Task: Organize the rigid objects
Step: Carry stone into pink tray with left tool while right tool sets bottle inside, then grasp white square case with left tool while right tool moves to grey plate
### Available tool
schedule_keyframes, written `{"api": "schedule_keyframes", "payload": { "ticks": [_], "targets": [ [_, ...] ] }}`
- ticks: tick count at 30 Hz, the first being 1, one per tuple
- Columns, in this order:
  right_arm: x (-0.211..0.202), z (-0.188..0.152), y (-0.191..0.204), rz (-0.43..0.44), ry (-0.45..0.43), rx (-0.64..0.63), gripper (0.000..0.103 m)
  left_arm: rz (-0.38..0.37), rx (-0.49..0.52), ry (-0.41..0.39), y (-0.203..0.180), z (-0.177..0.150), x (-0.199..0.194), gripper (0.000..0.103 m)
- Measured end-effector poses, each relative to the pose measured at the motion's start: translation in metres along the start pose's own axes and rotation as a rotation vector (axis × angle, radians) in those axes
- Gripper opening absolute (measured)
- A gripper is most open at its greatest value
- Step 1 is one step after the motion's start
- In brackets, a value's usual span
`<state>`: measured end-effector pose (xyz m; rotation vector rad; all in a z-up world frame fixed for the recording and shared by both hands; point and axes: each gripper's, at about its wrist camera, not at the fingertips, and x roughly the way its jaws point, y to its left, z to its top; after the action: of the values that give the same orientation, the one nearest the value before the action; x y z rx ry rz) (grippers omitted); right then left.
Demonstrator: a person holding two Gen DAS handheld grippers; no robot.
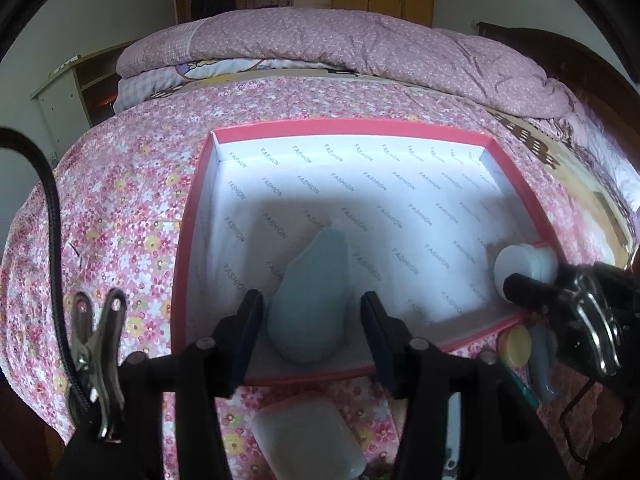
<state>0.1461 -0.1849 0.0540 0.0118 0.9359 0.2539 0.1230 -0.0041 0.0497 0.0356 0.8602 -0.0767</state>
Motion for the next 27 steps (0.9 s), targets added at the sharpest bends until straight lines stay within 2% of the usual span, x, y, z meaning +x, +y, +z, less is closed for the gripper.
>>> {"api": "schedule_keyframes", "payload": {
  "ticks": [5, 9, 19, 23, 27],
  "targets": [
    [-0.016, -0.001, 0.009, -0.012, -0.069, -0.037, 0.059, 0.028, 0.006, -0.033, -0.002, -0.001, -0.014, 0.072],
    [-0.033, -0.003, 0.016, -0.011, -0.12, -0.062, 0.063, 0.043, 0.017, -0.058, -0.003, -0.006, -0.031, 0.072],
    [-0.064, -0.025, 0.014, 0.048, -0.14, -0.025, 0.064, 0.01, 0.012, -0.05, 0.002, -0.029, -0.061, 0.072],
    [-0.076, -0.039, 0.012, 0.011, -0.14, -0.009, 0.064, -0.012, -0.016, -0.034, 0.004, -0.041, -0.067, 0.072],
    [-0.082, -0.053, 0.011, 0.013, -0.127, -0.011, 0.064, -0.009, -0.029, -0.016, 0.005, -0.053, -0.068, 0.072]
  ]
}}
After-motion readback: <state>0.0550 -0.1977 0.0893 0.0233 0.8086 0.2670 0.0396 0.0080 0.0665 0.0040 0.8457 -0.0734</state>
